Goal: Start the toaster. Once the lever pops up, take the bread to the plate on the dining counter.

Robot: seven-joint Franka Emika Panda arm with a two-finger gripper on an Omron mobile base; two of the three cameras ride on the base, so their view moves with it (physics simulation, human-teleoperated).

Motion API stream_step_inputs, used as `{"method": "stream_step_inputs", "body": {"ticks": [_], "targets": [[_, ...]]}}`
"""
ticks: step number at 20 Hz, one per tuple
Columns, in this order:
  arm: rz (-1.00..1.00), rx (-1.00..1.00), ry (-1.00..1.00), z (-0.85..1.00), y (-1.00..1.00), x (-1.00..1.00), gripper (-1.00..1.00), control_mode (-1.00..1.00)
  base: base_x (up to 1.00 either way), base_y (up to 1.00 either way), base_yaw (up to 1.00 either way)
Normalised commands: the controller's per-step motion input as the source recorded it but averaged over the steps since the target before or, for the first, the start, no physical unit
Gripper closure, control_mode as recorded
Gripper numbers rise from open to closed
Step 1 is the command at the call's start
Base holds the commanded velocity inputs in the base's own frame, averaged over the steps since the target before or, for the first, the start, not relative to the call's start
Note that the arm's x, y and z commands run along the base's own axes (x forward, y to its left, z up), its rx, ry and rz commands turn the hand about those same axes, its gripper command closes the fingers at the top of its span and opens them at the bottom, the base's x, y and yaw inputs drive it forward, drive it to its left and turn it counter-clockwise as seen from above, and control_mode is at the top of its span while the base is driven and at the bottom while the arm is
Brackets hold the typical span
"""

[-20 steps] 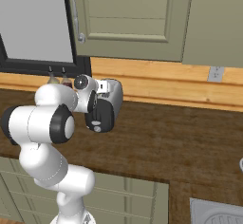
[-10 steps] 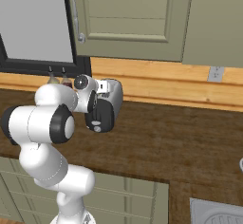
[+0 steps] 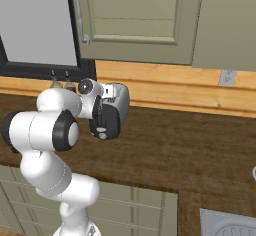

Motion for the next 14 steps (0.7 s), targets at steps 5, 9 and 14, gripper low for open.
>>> {"method": "stream_step_inputs", "body": {"ticks": [5, 9, 14], "targets": [[0.0, 0.0, 0.0, 0.0, 0.0, 0.0, -1.0, -1.0, 0.0, 0.0, 0.0], [0.0, 0.0, 0.0, 0.0, 0.0, 0.0, -1.0, -1.0, 0.0, 0.0, 0.0], [0.0, 0.0, 0.0, 0.0, 0.0, 0.0, -1.0, -1.0, 0.0, 0.0, 0.0]]}}
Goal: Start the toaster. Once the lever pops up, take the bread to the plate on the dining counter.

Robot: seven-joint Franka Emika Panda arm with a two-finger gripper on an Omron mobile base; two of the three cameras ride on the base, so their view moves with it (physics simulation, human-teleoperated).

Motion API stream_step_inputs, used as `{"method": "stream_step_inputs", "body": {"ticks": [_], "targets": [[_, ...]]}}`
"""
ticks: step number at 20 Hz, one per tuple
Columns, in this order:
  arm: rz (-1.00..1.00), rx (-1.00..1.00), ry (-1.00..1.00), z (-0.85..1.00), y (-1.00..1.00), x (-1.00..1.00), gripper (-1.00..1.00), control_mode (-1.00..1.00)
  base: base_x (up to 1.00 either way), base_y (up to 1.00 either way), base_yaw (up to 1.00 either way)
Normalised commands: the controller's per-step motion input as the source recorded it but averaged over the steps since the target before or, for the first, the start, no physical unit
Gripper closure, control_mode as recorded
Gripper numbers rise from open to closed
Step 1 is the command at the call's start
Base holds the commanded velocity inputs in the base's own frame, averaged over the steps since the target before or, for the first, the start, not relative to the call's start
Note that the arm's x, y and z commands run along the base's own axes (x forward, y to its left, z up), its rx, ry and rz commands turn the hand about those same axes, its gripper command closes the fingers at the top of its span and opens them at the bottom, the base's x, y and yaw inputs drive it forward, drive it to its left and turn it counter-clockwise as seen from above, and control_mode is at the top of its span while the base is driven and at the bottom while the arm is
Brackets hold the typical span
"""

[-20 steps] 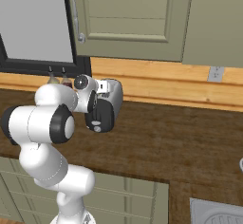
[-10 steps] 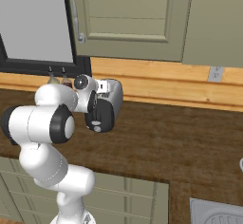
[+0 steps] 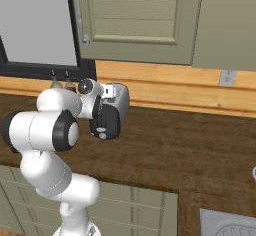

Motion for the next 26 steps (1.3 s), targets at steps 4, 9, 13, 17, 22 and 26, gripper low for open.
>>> {"method": "stream_step_inputs", "body": {"ticks": [4, 9, 13, 17, 22, 26], "targets": [[0.0, 0.0, 0.0, 0.0, 0.0, 0.0, -1.0, -1.0, 0.0, 0.0, 0.0], [0.0, 0.0, 0.0, 0.0, 0.0, 0.0, -1.0, -1.0, 0.0, 0.0, 0.0], [0.0, 0.0, 0.0, 0.0, 0.0, 0.0, -1.0, -1.0, 0.0, 0.0, 0.0], [0.0, 0.0, 0.0, 0.0, 0.0, 0.0, -1.0, -1.0, 0.0, 0.0, 0.0], [0.0, 0.0, 0.0, 0.0, 0.0, 0.0, -1.0, -1.0, 0.0, 0.0, 0.0], [0.0, 0.0, 0.0, 0.0, 0.0, 0.0, -1.0, -1.0, 0.0, 0.0, 0.0]]}}
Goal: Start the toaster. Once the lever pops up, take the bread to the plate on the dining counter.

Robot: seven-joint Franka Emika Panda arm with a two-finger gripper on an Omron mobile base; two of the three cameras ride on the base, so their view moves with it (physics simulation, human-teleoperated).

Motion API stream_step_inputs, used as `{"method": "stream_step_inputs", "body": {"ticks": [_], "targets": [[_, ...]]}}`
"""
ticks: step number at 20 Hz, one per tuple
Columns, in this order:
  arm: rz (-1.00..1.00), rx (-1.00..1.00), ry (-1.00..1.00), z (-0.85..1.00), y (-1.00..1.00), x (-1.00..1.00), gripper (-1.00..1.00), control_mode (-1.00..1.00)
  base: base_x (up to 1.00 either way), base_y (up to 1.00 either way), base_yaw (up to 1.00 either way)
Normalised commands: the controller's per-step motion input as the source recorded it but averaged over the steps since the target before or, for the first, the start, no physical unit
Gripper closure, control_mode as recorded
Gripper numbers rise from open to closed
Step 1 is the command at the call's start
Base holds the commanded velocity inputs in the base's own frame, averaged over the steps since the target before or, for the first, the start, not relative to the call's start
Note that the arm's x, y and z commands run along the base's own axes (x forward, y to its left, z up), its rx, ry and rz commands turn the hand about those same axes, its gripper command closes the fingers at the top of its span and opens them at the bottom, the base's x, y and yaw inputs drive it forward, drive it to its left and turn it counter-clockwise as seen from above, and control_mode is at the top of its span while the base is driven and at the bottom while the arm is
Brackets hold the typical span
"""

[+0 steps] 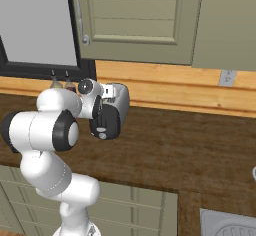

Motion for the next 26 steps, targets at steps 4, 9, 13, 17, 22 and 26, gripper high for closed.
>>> {"method": "stream_step_inputs", "body": {"ticks": [4, 9, 13, 17, 22, 26], "targets": [[0.0, 0.0, 0.0, 0.0, 0.0, 0.0, -1.0, -1.0, 0.0, 0.0, 0.0], [0.0, 0.0, 0.0, 0.0, 0.0, 0.0, -1.0, -1.0, 0.0, 0.0, 0.0], [0.0, 0.0, 0.0, 0.0, 0.0, 0.0, -1.0, -1.0, 0.0, 0.0, 0.0], [0.0, 0.0, 0.0, 0.0, 0.0, 0.0, -1.0, -1.0, 0.0, 0.0, 0.0], [0.0, 0.0, 0.0, 0.0, 0.0, 0.0, -1.0, -1.0, 0.0, 0.0, 0.0], [0.0, 0.0, 0.0, 0.0, 0.0, 0.0, -1.0, -1.0, 0.0, 0.0, 0.0]]}}
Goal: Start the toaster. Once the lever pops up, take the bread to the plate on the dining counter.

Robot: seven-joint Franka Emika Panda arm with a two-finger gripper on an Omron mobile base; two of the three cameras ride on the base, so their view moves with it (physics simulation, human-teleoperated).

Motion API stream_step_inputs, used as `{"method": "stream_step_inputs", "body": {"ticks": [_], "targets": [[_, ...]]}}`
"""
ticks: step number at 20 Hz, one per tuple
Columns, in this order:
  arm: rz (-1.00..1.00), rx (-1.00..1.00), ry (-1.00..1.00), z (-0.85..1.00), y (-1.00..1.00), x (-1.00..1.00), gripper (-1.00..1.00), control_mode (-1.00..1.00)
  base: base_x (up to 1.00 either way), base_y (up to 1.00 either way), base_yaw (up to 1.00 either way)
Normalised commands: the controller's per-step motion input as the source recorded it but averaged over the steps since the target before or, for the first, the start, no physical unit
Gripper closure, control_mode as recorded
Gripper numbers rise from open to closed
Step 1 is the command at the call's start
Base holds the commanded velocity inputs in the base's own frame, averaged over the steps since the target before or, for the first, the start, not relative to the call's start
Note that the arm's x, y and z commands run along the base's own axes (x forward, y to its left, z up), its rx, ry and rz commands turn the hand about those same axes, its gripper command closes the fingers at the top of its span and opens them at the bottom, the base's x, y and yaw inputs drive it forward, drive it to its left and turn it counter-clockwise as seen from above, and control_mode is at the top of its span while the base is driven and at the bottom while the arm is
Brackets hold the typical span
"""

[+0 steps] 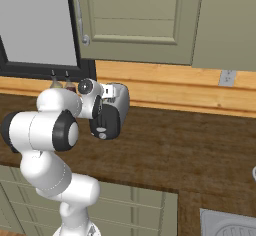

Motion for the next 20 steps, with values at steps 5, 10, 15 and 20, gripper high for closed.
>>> {"method": "stream_step_inputs", "body": {"ticks": [5, 10, 15, 20], "targets": [[0.0, 0.0, 0.0, 0.0, 0.0, 0.0, -1.0, -1.0, 0.0, 0.0, 0.0], [0.0, 0.0, 0.0, 0.0, 0.0, 0.0, -1.0, -1.0, 0.0, 0.0, 0.0], [0.0, 0.0, 0.0, 0.0, 0.0, 0.0, -1.0, -1.0, 0.0, 0.0, 0.0], [0.0, 0.0, 0.0, 0.0, 0.0, 0.0, -1.0, -1.0, 0.0, 0.0, 0.0]]}}
